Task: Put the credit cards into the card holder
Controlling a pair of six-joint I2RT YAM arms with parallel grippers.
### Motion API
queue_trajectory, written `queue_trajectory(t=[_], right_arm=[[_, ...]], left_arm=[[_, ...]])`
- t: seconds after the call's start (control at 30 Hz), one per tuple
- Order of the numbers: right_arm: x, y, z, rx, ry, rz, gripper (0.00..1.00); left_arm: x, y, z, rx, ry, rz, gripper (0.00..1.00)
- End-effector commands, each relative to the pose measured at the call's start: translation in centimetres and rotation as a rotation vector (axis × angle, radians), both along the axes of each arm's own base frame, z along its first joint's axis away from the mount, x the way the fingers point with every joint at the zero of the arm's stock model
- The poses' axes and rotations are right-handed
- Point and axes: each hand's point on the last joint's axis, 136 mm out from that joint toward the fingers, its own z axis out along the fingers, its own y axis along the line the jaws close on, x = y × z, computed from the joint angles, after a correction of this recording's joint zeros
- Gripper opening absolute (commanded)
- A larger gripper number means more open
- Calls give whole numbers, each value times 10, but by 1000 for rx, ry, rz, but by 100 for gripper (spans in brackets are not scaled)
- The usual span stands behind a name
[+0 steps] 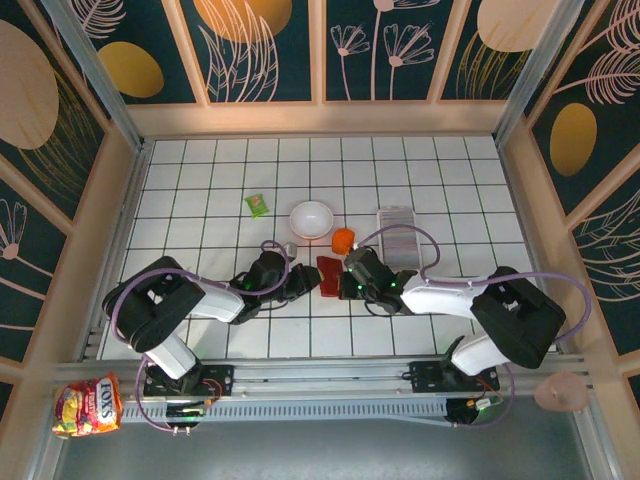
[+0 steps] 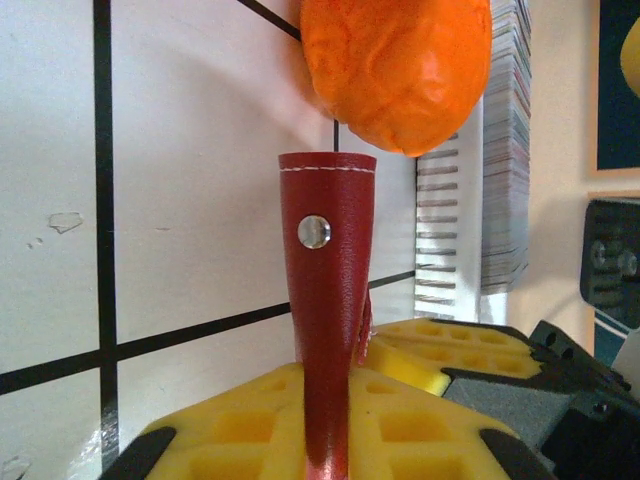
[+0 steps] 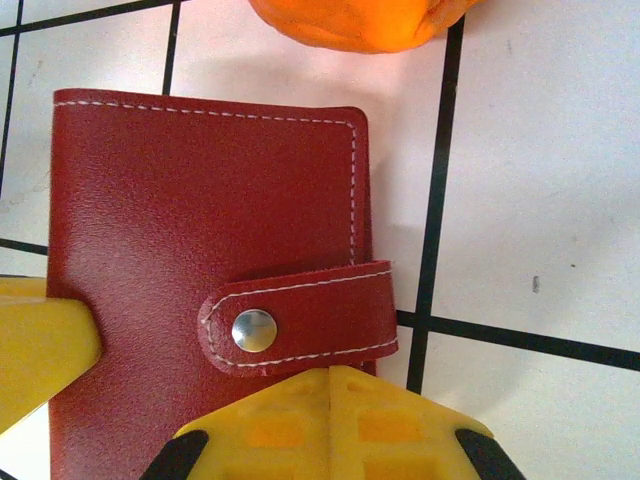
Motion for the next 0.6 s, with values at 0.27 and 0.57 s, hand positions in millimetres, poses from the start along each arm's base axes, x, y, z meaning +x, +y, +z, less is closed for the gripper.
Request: queue_trajectory(t=[0.27,0.57], right_arm=[[-7,2,79,86,-284,19,54],[-9,-17,171,152,-588,65,67]], left_arm=[[0,21,10,179,-101,-12,0],[-2,45,62,264,-309,-7,0]])
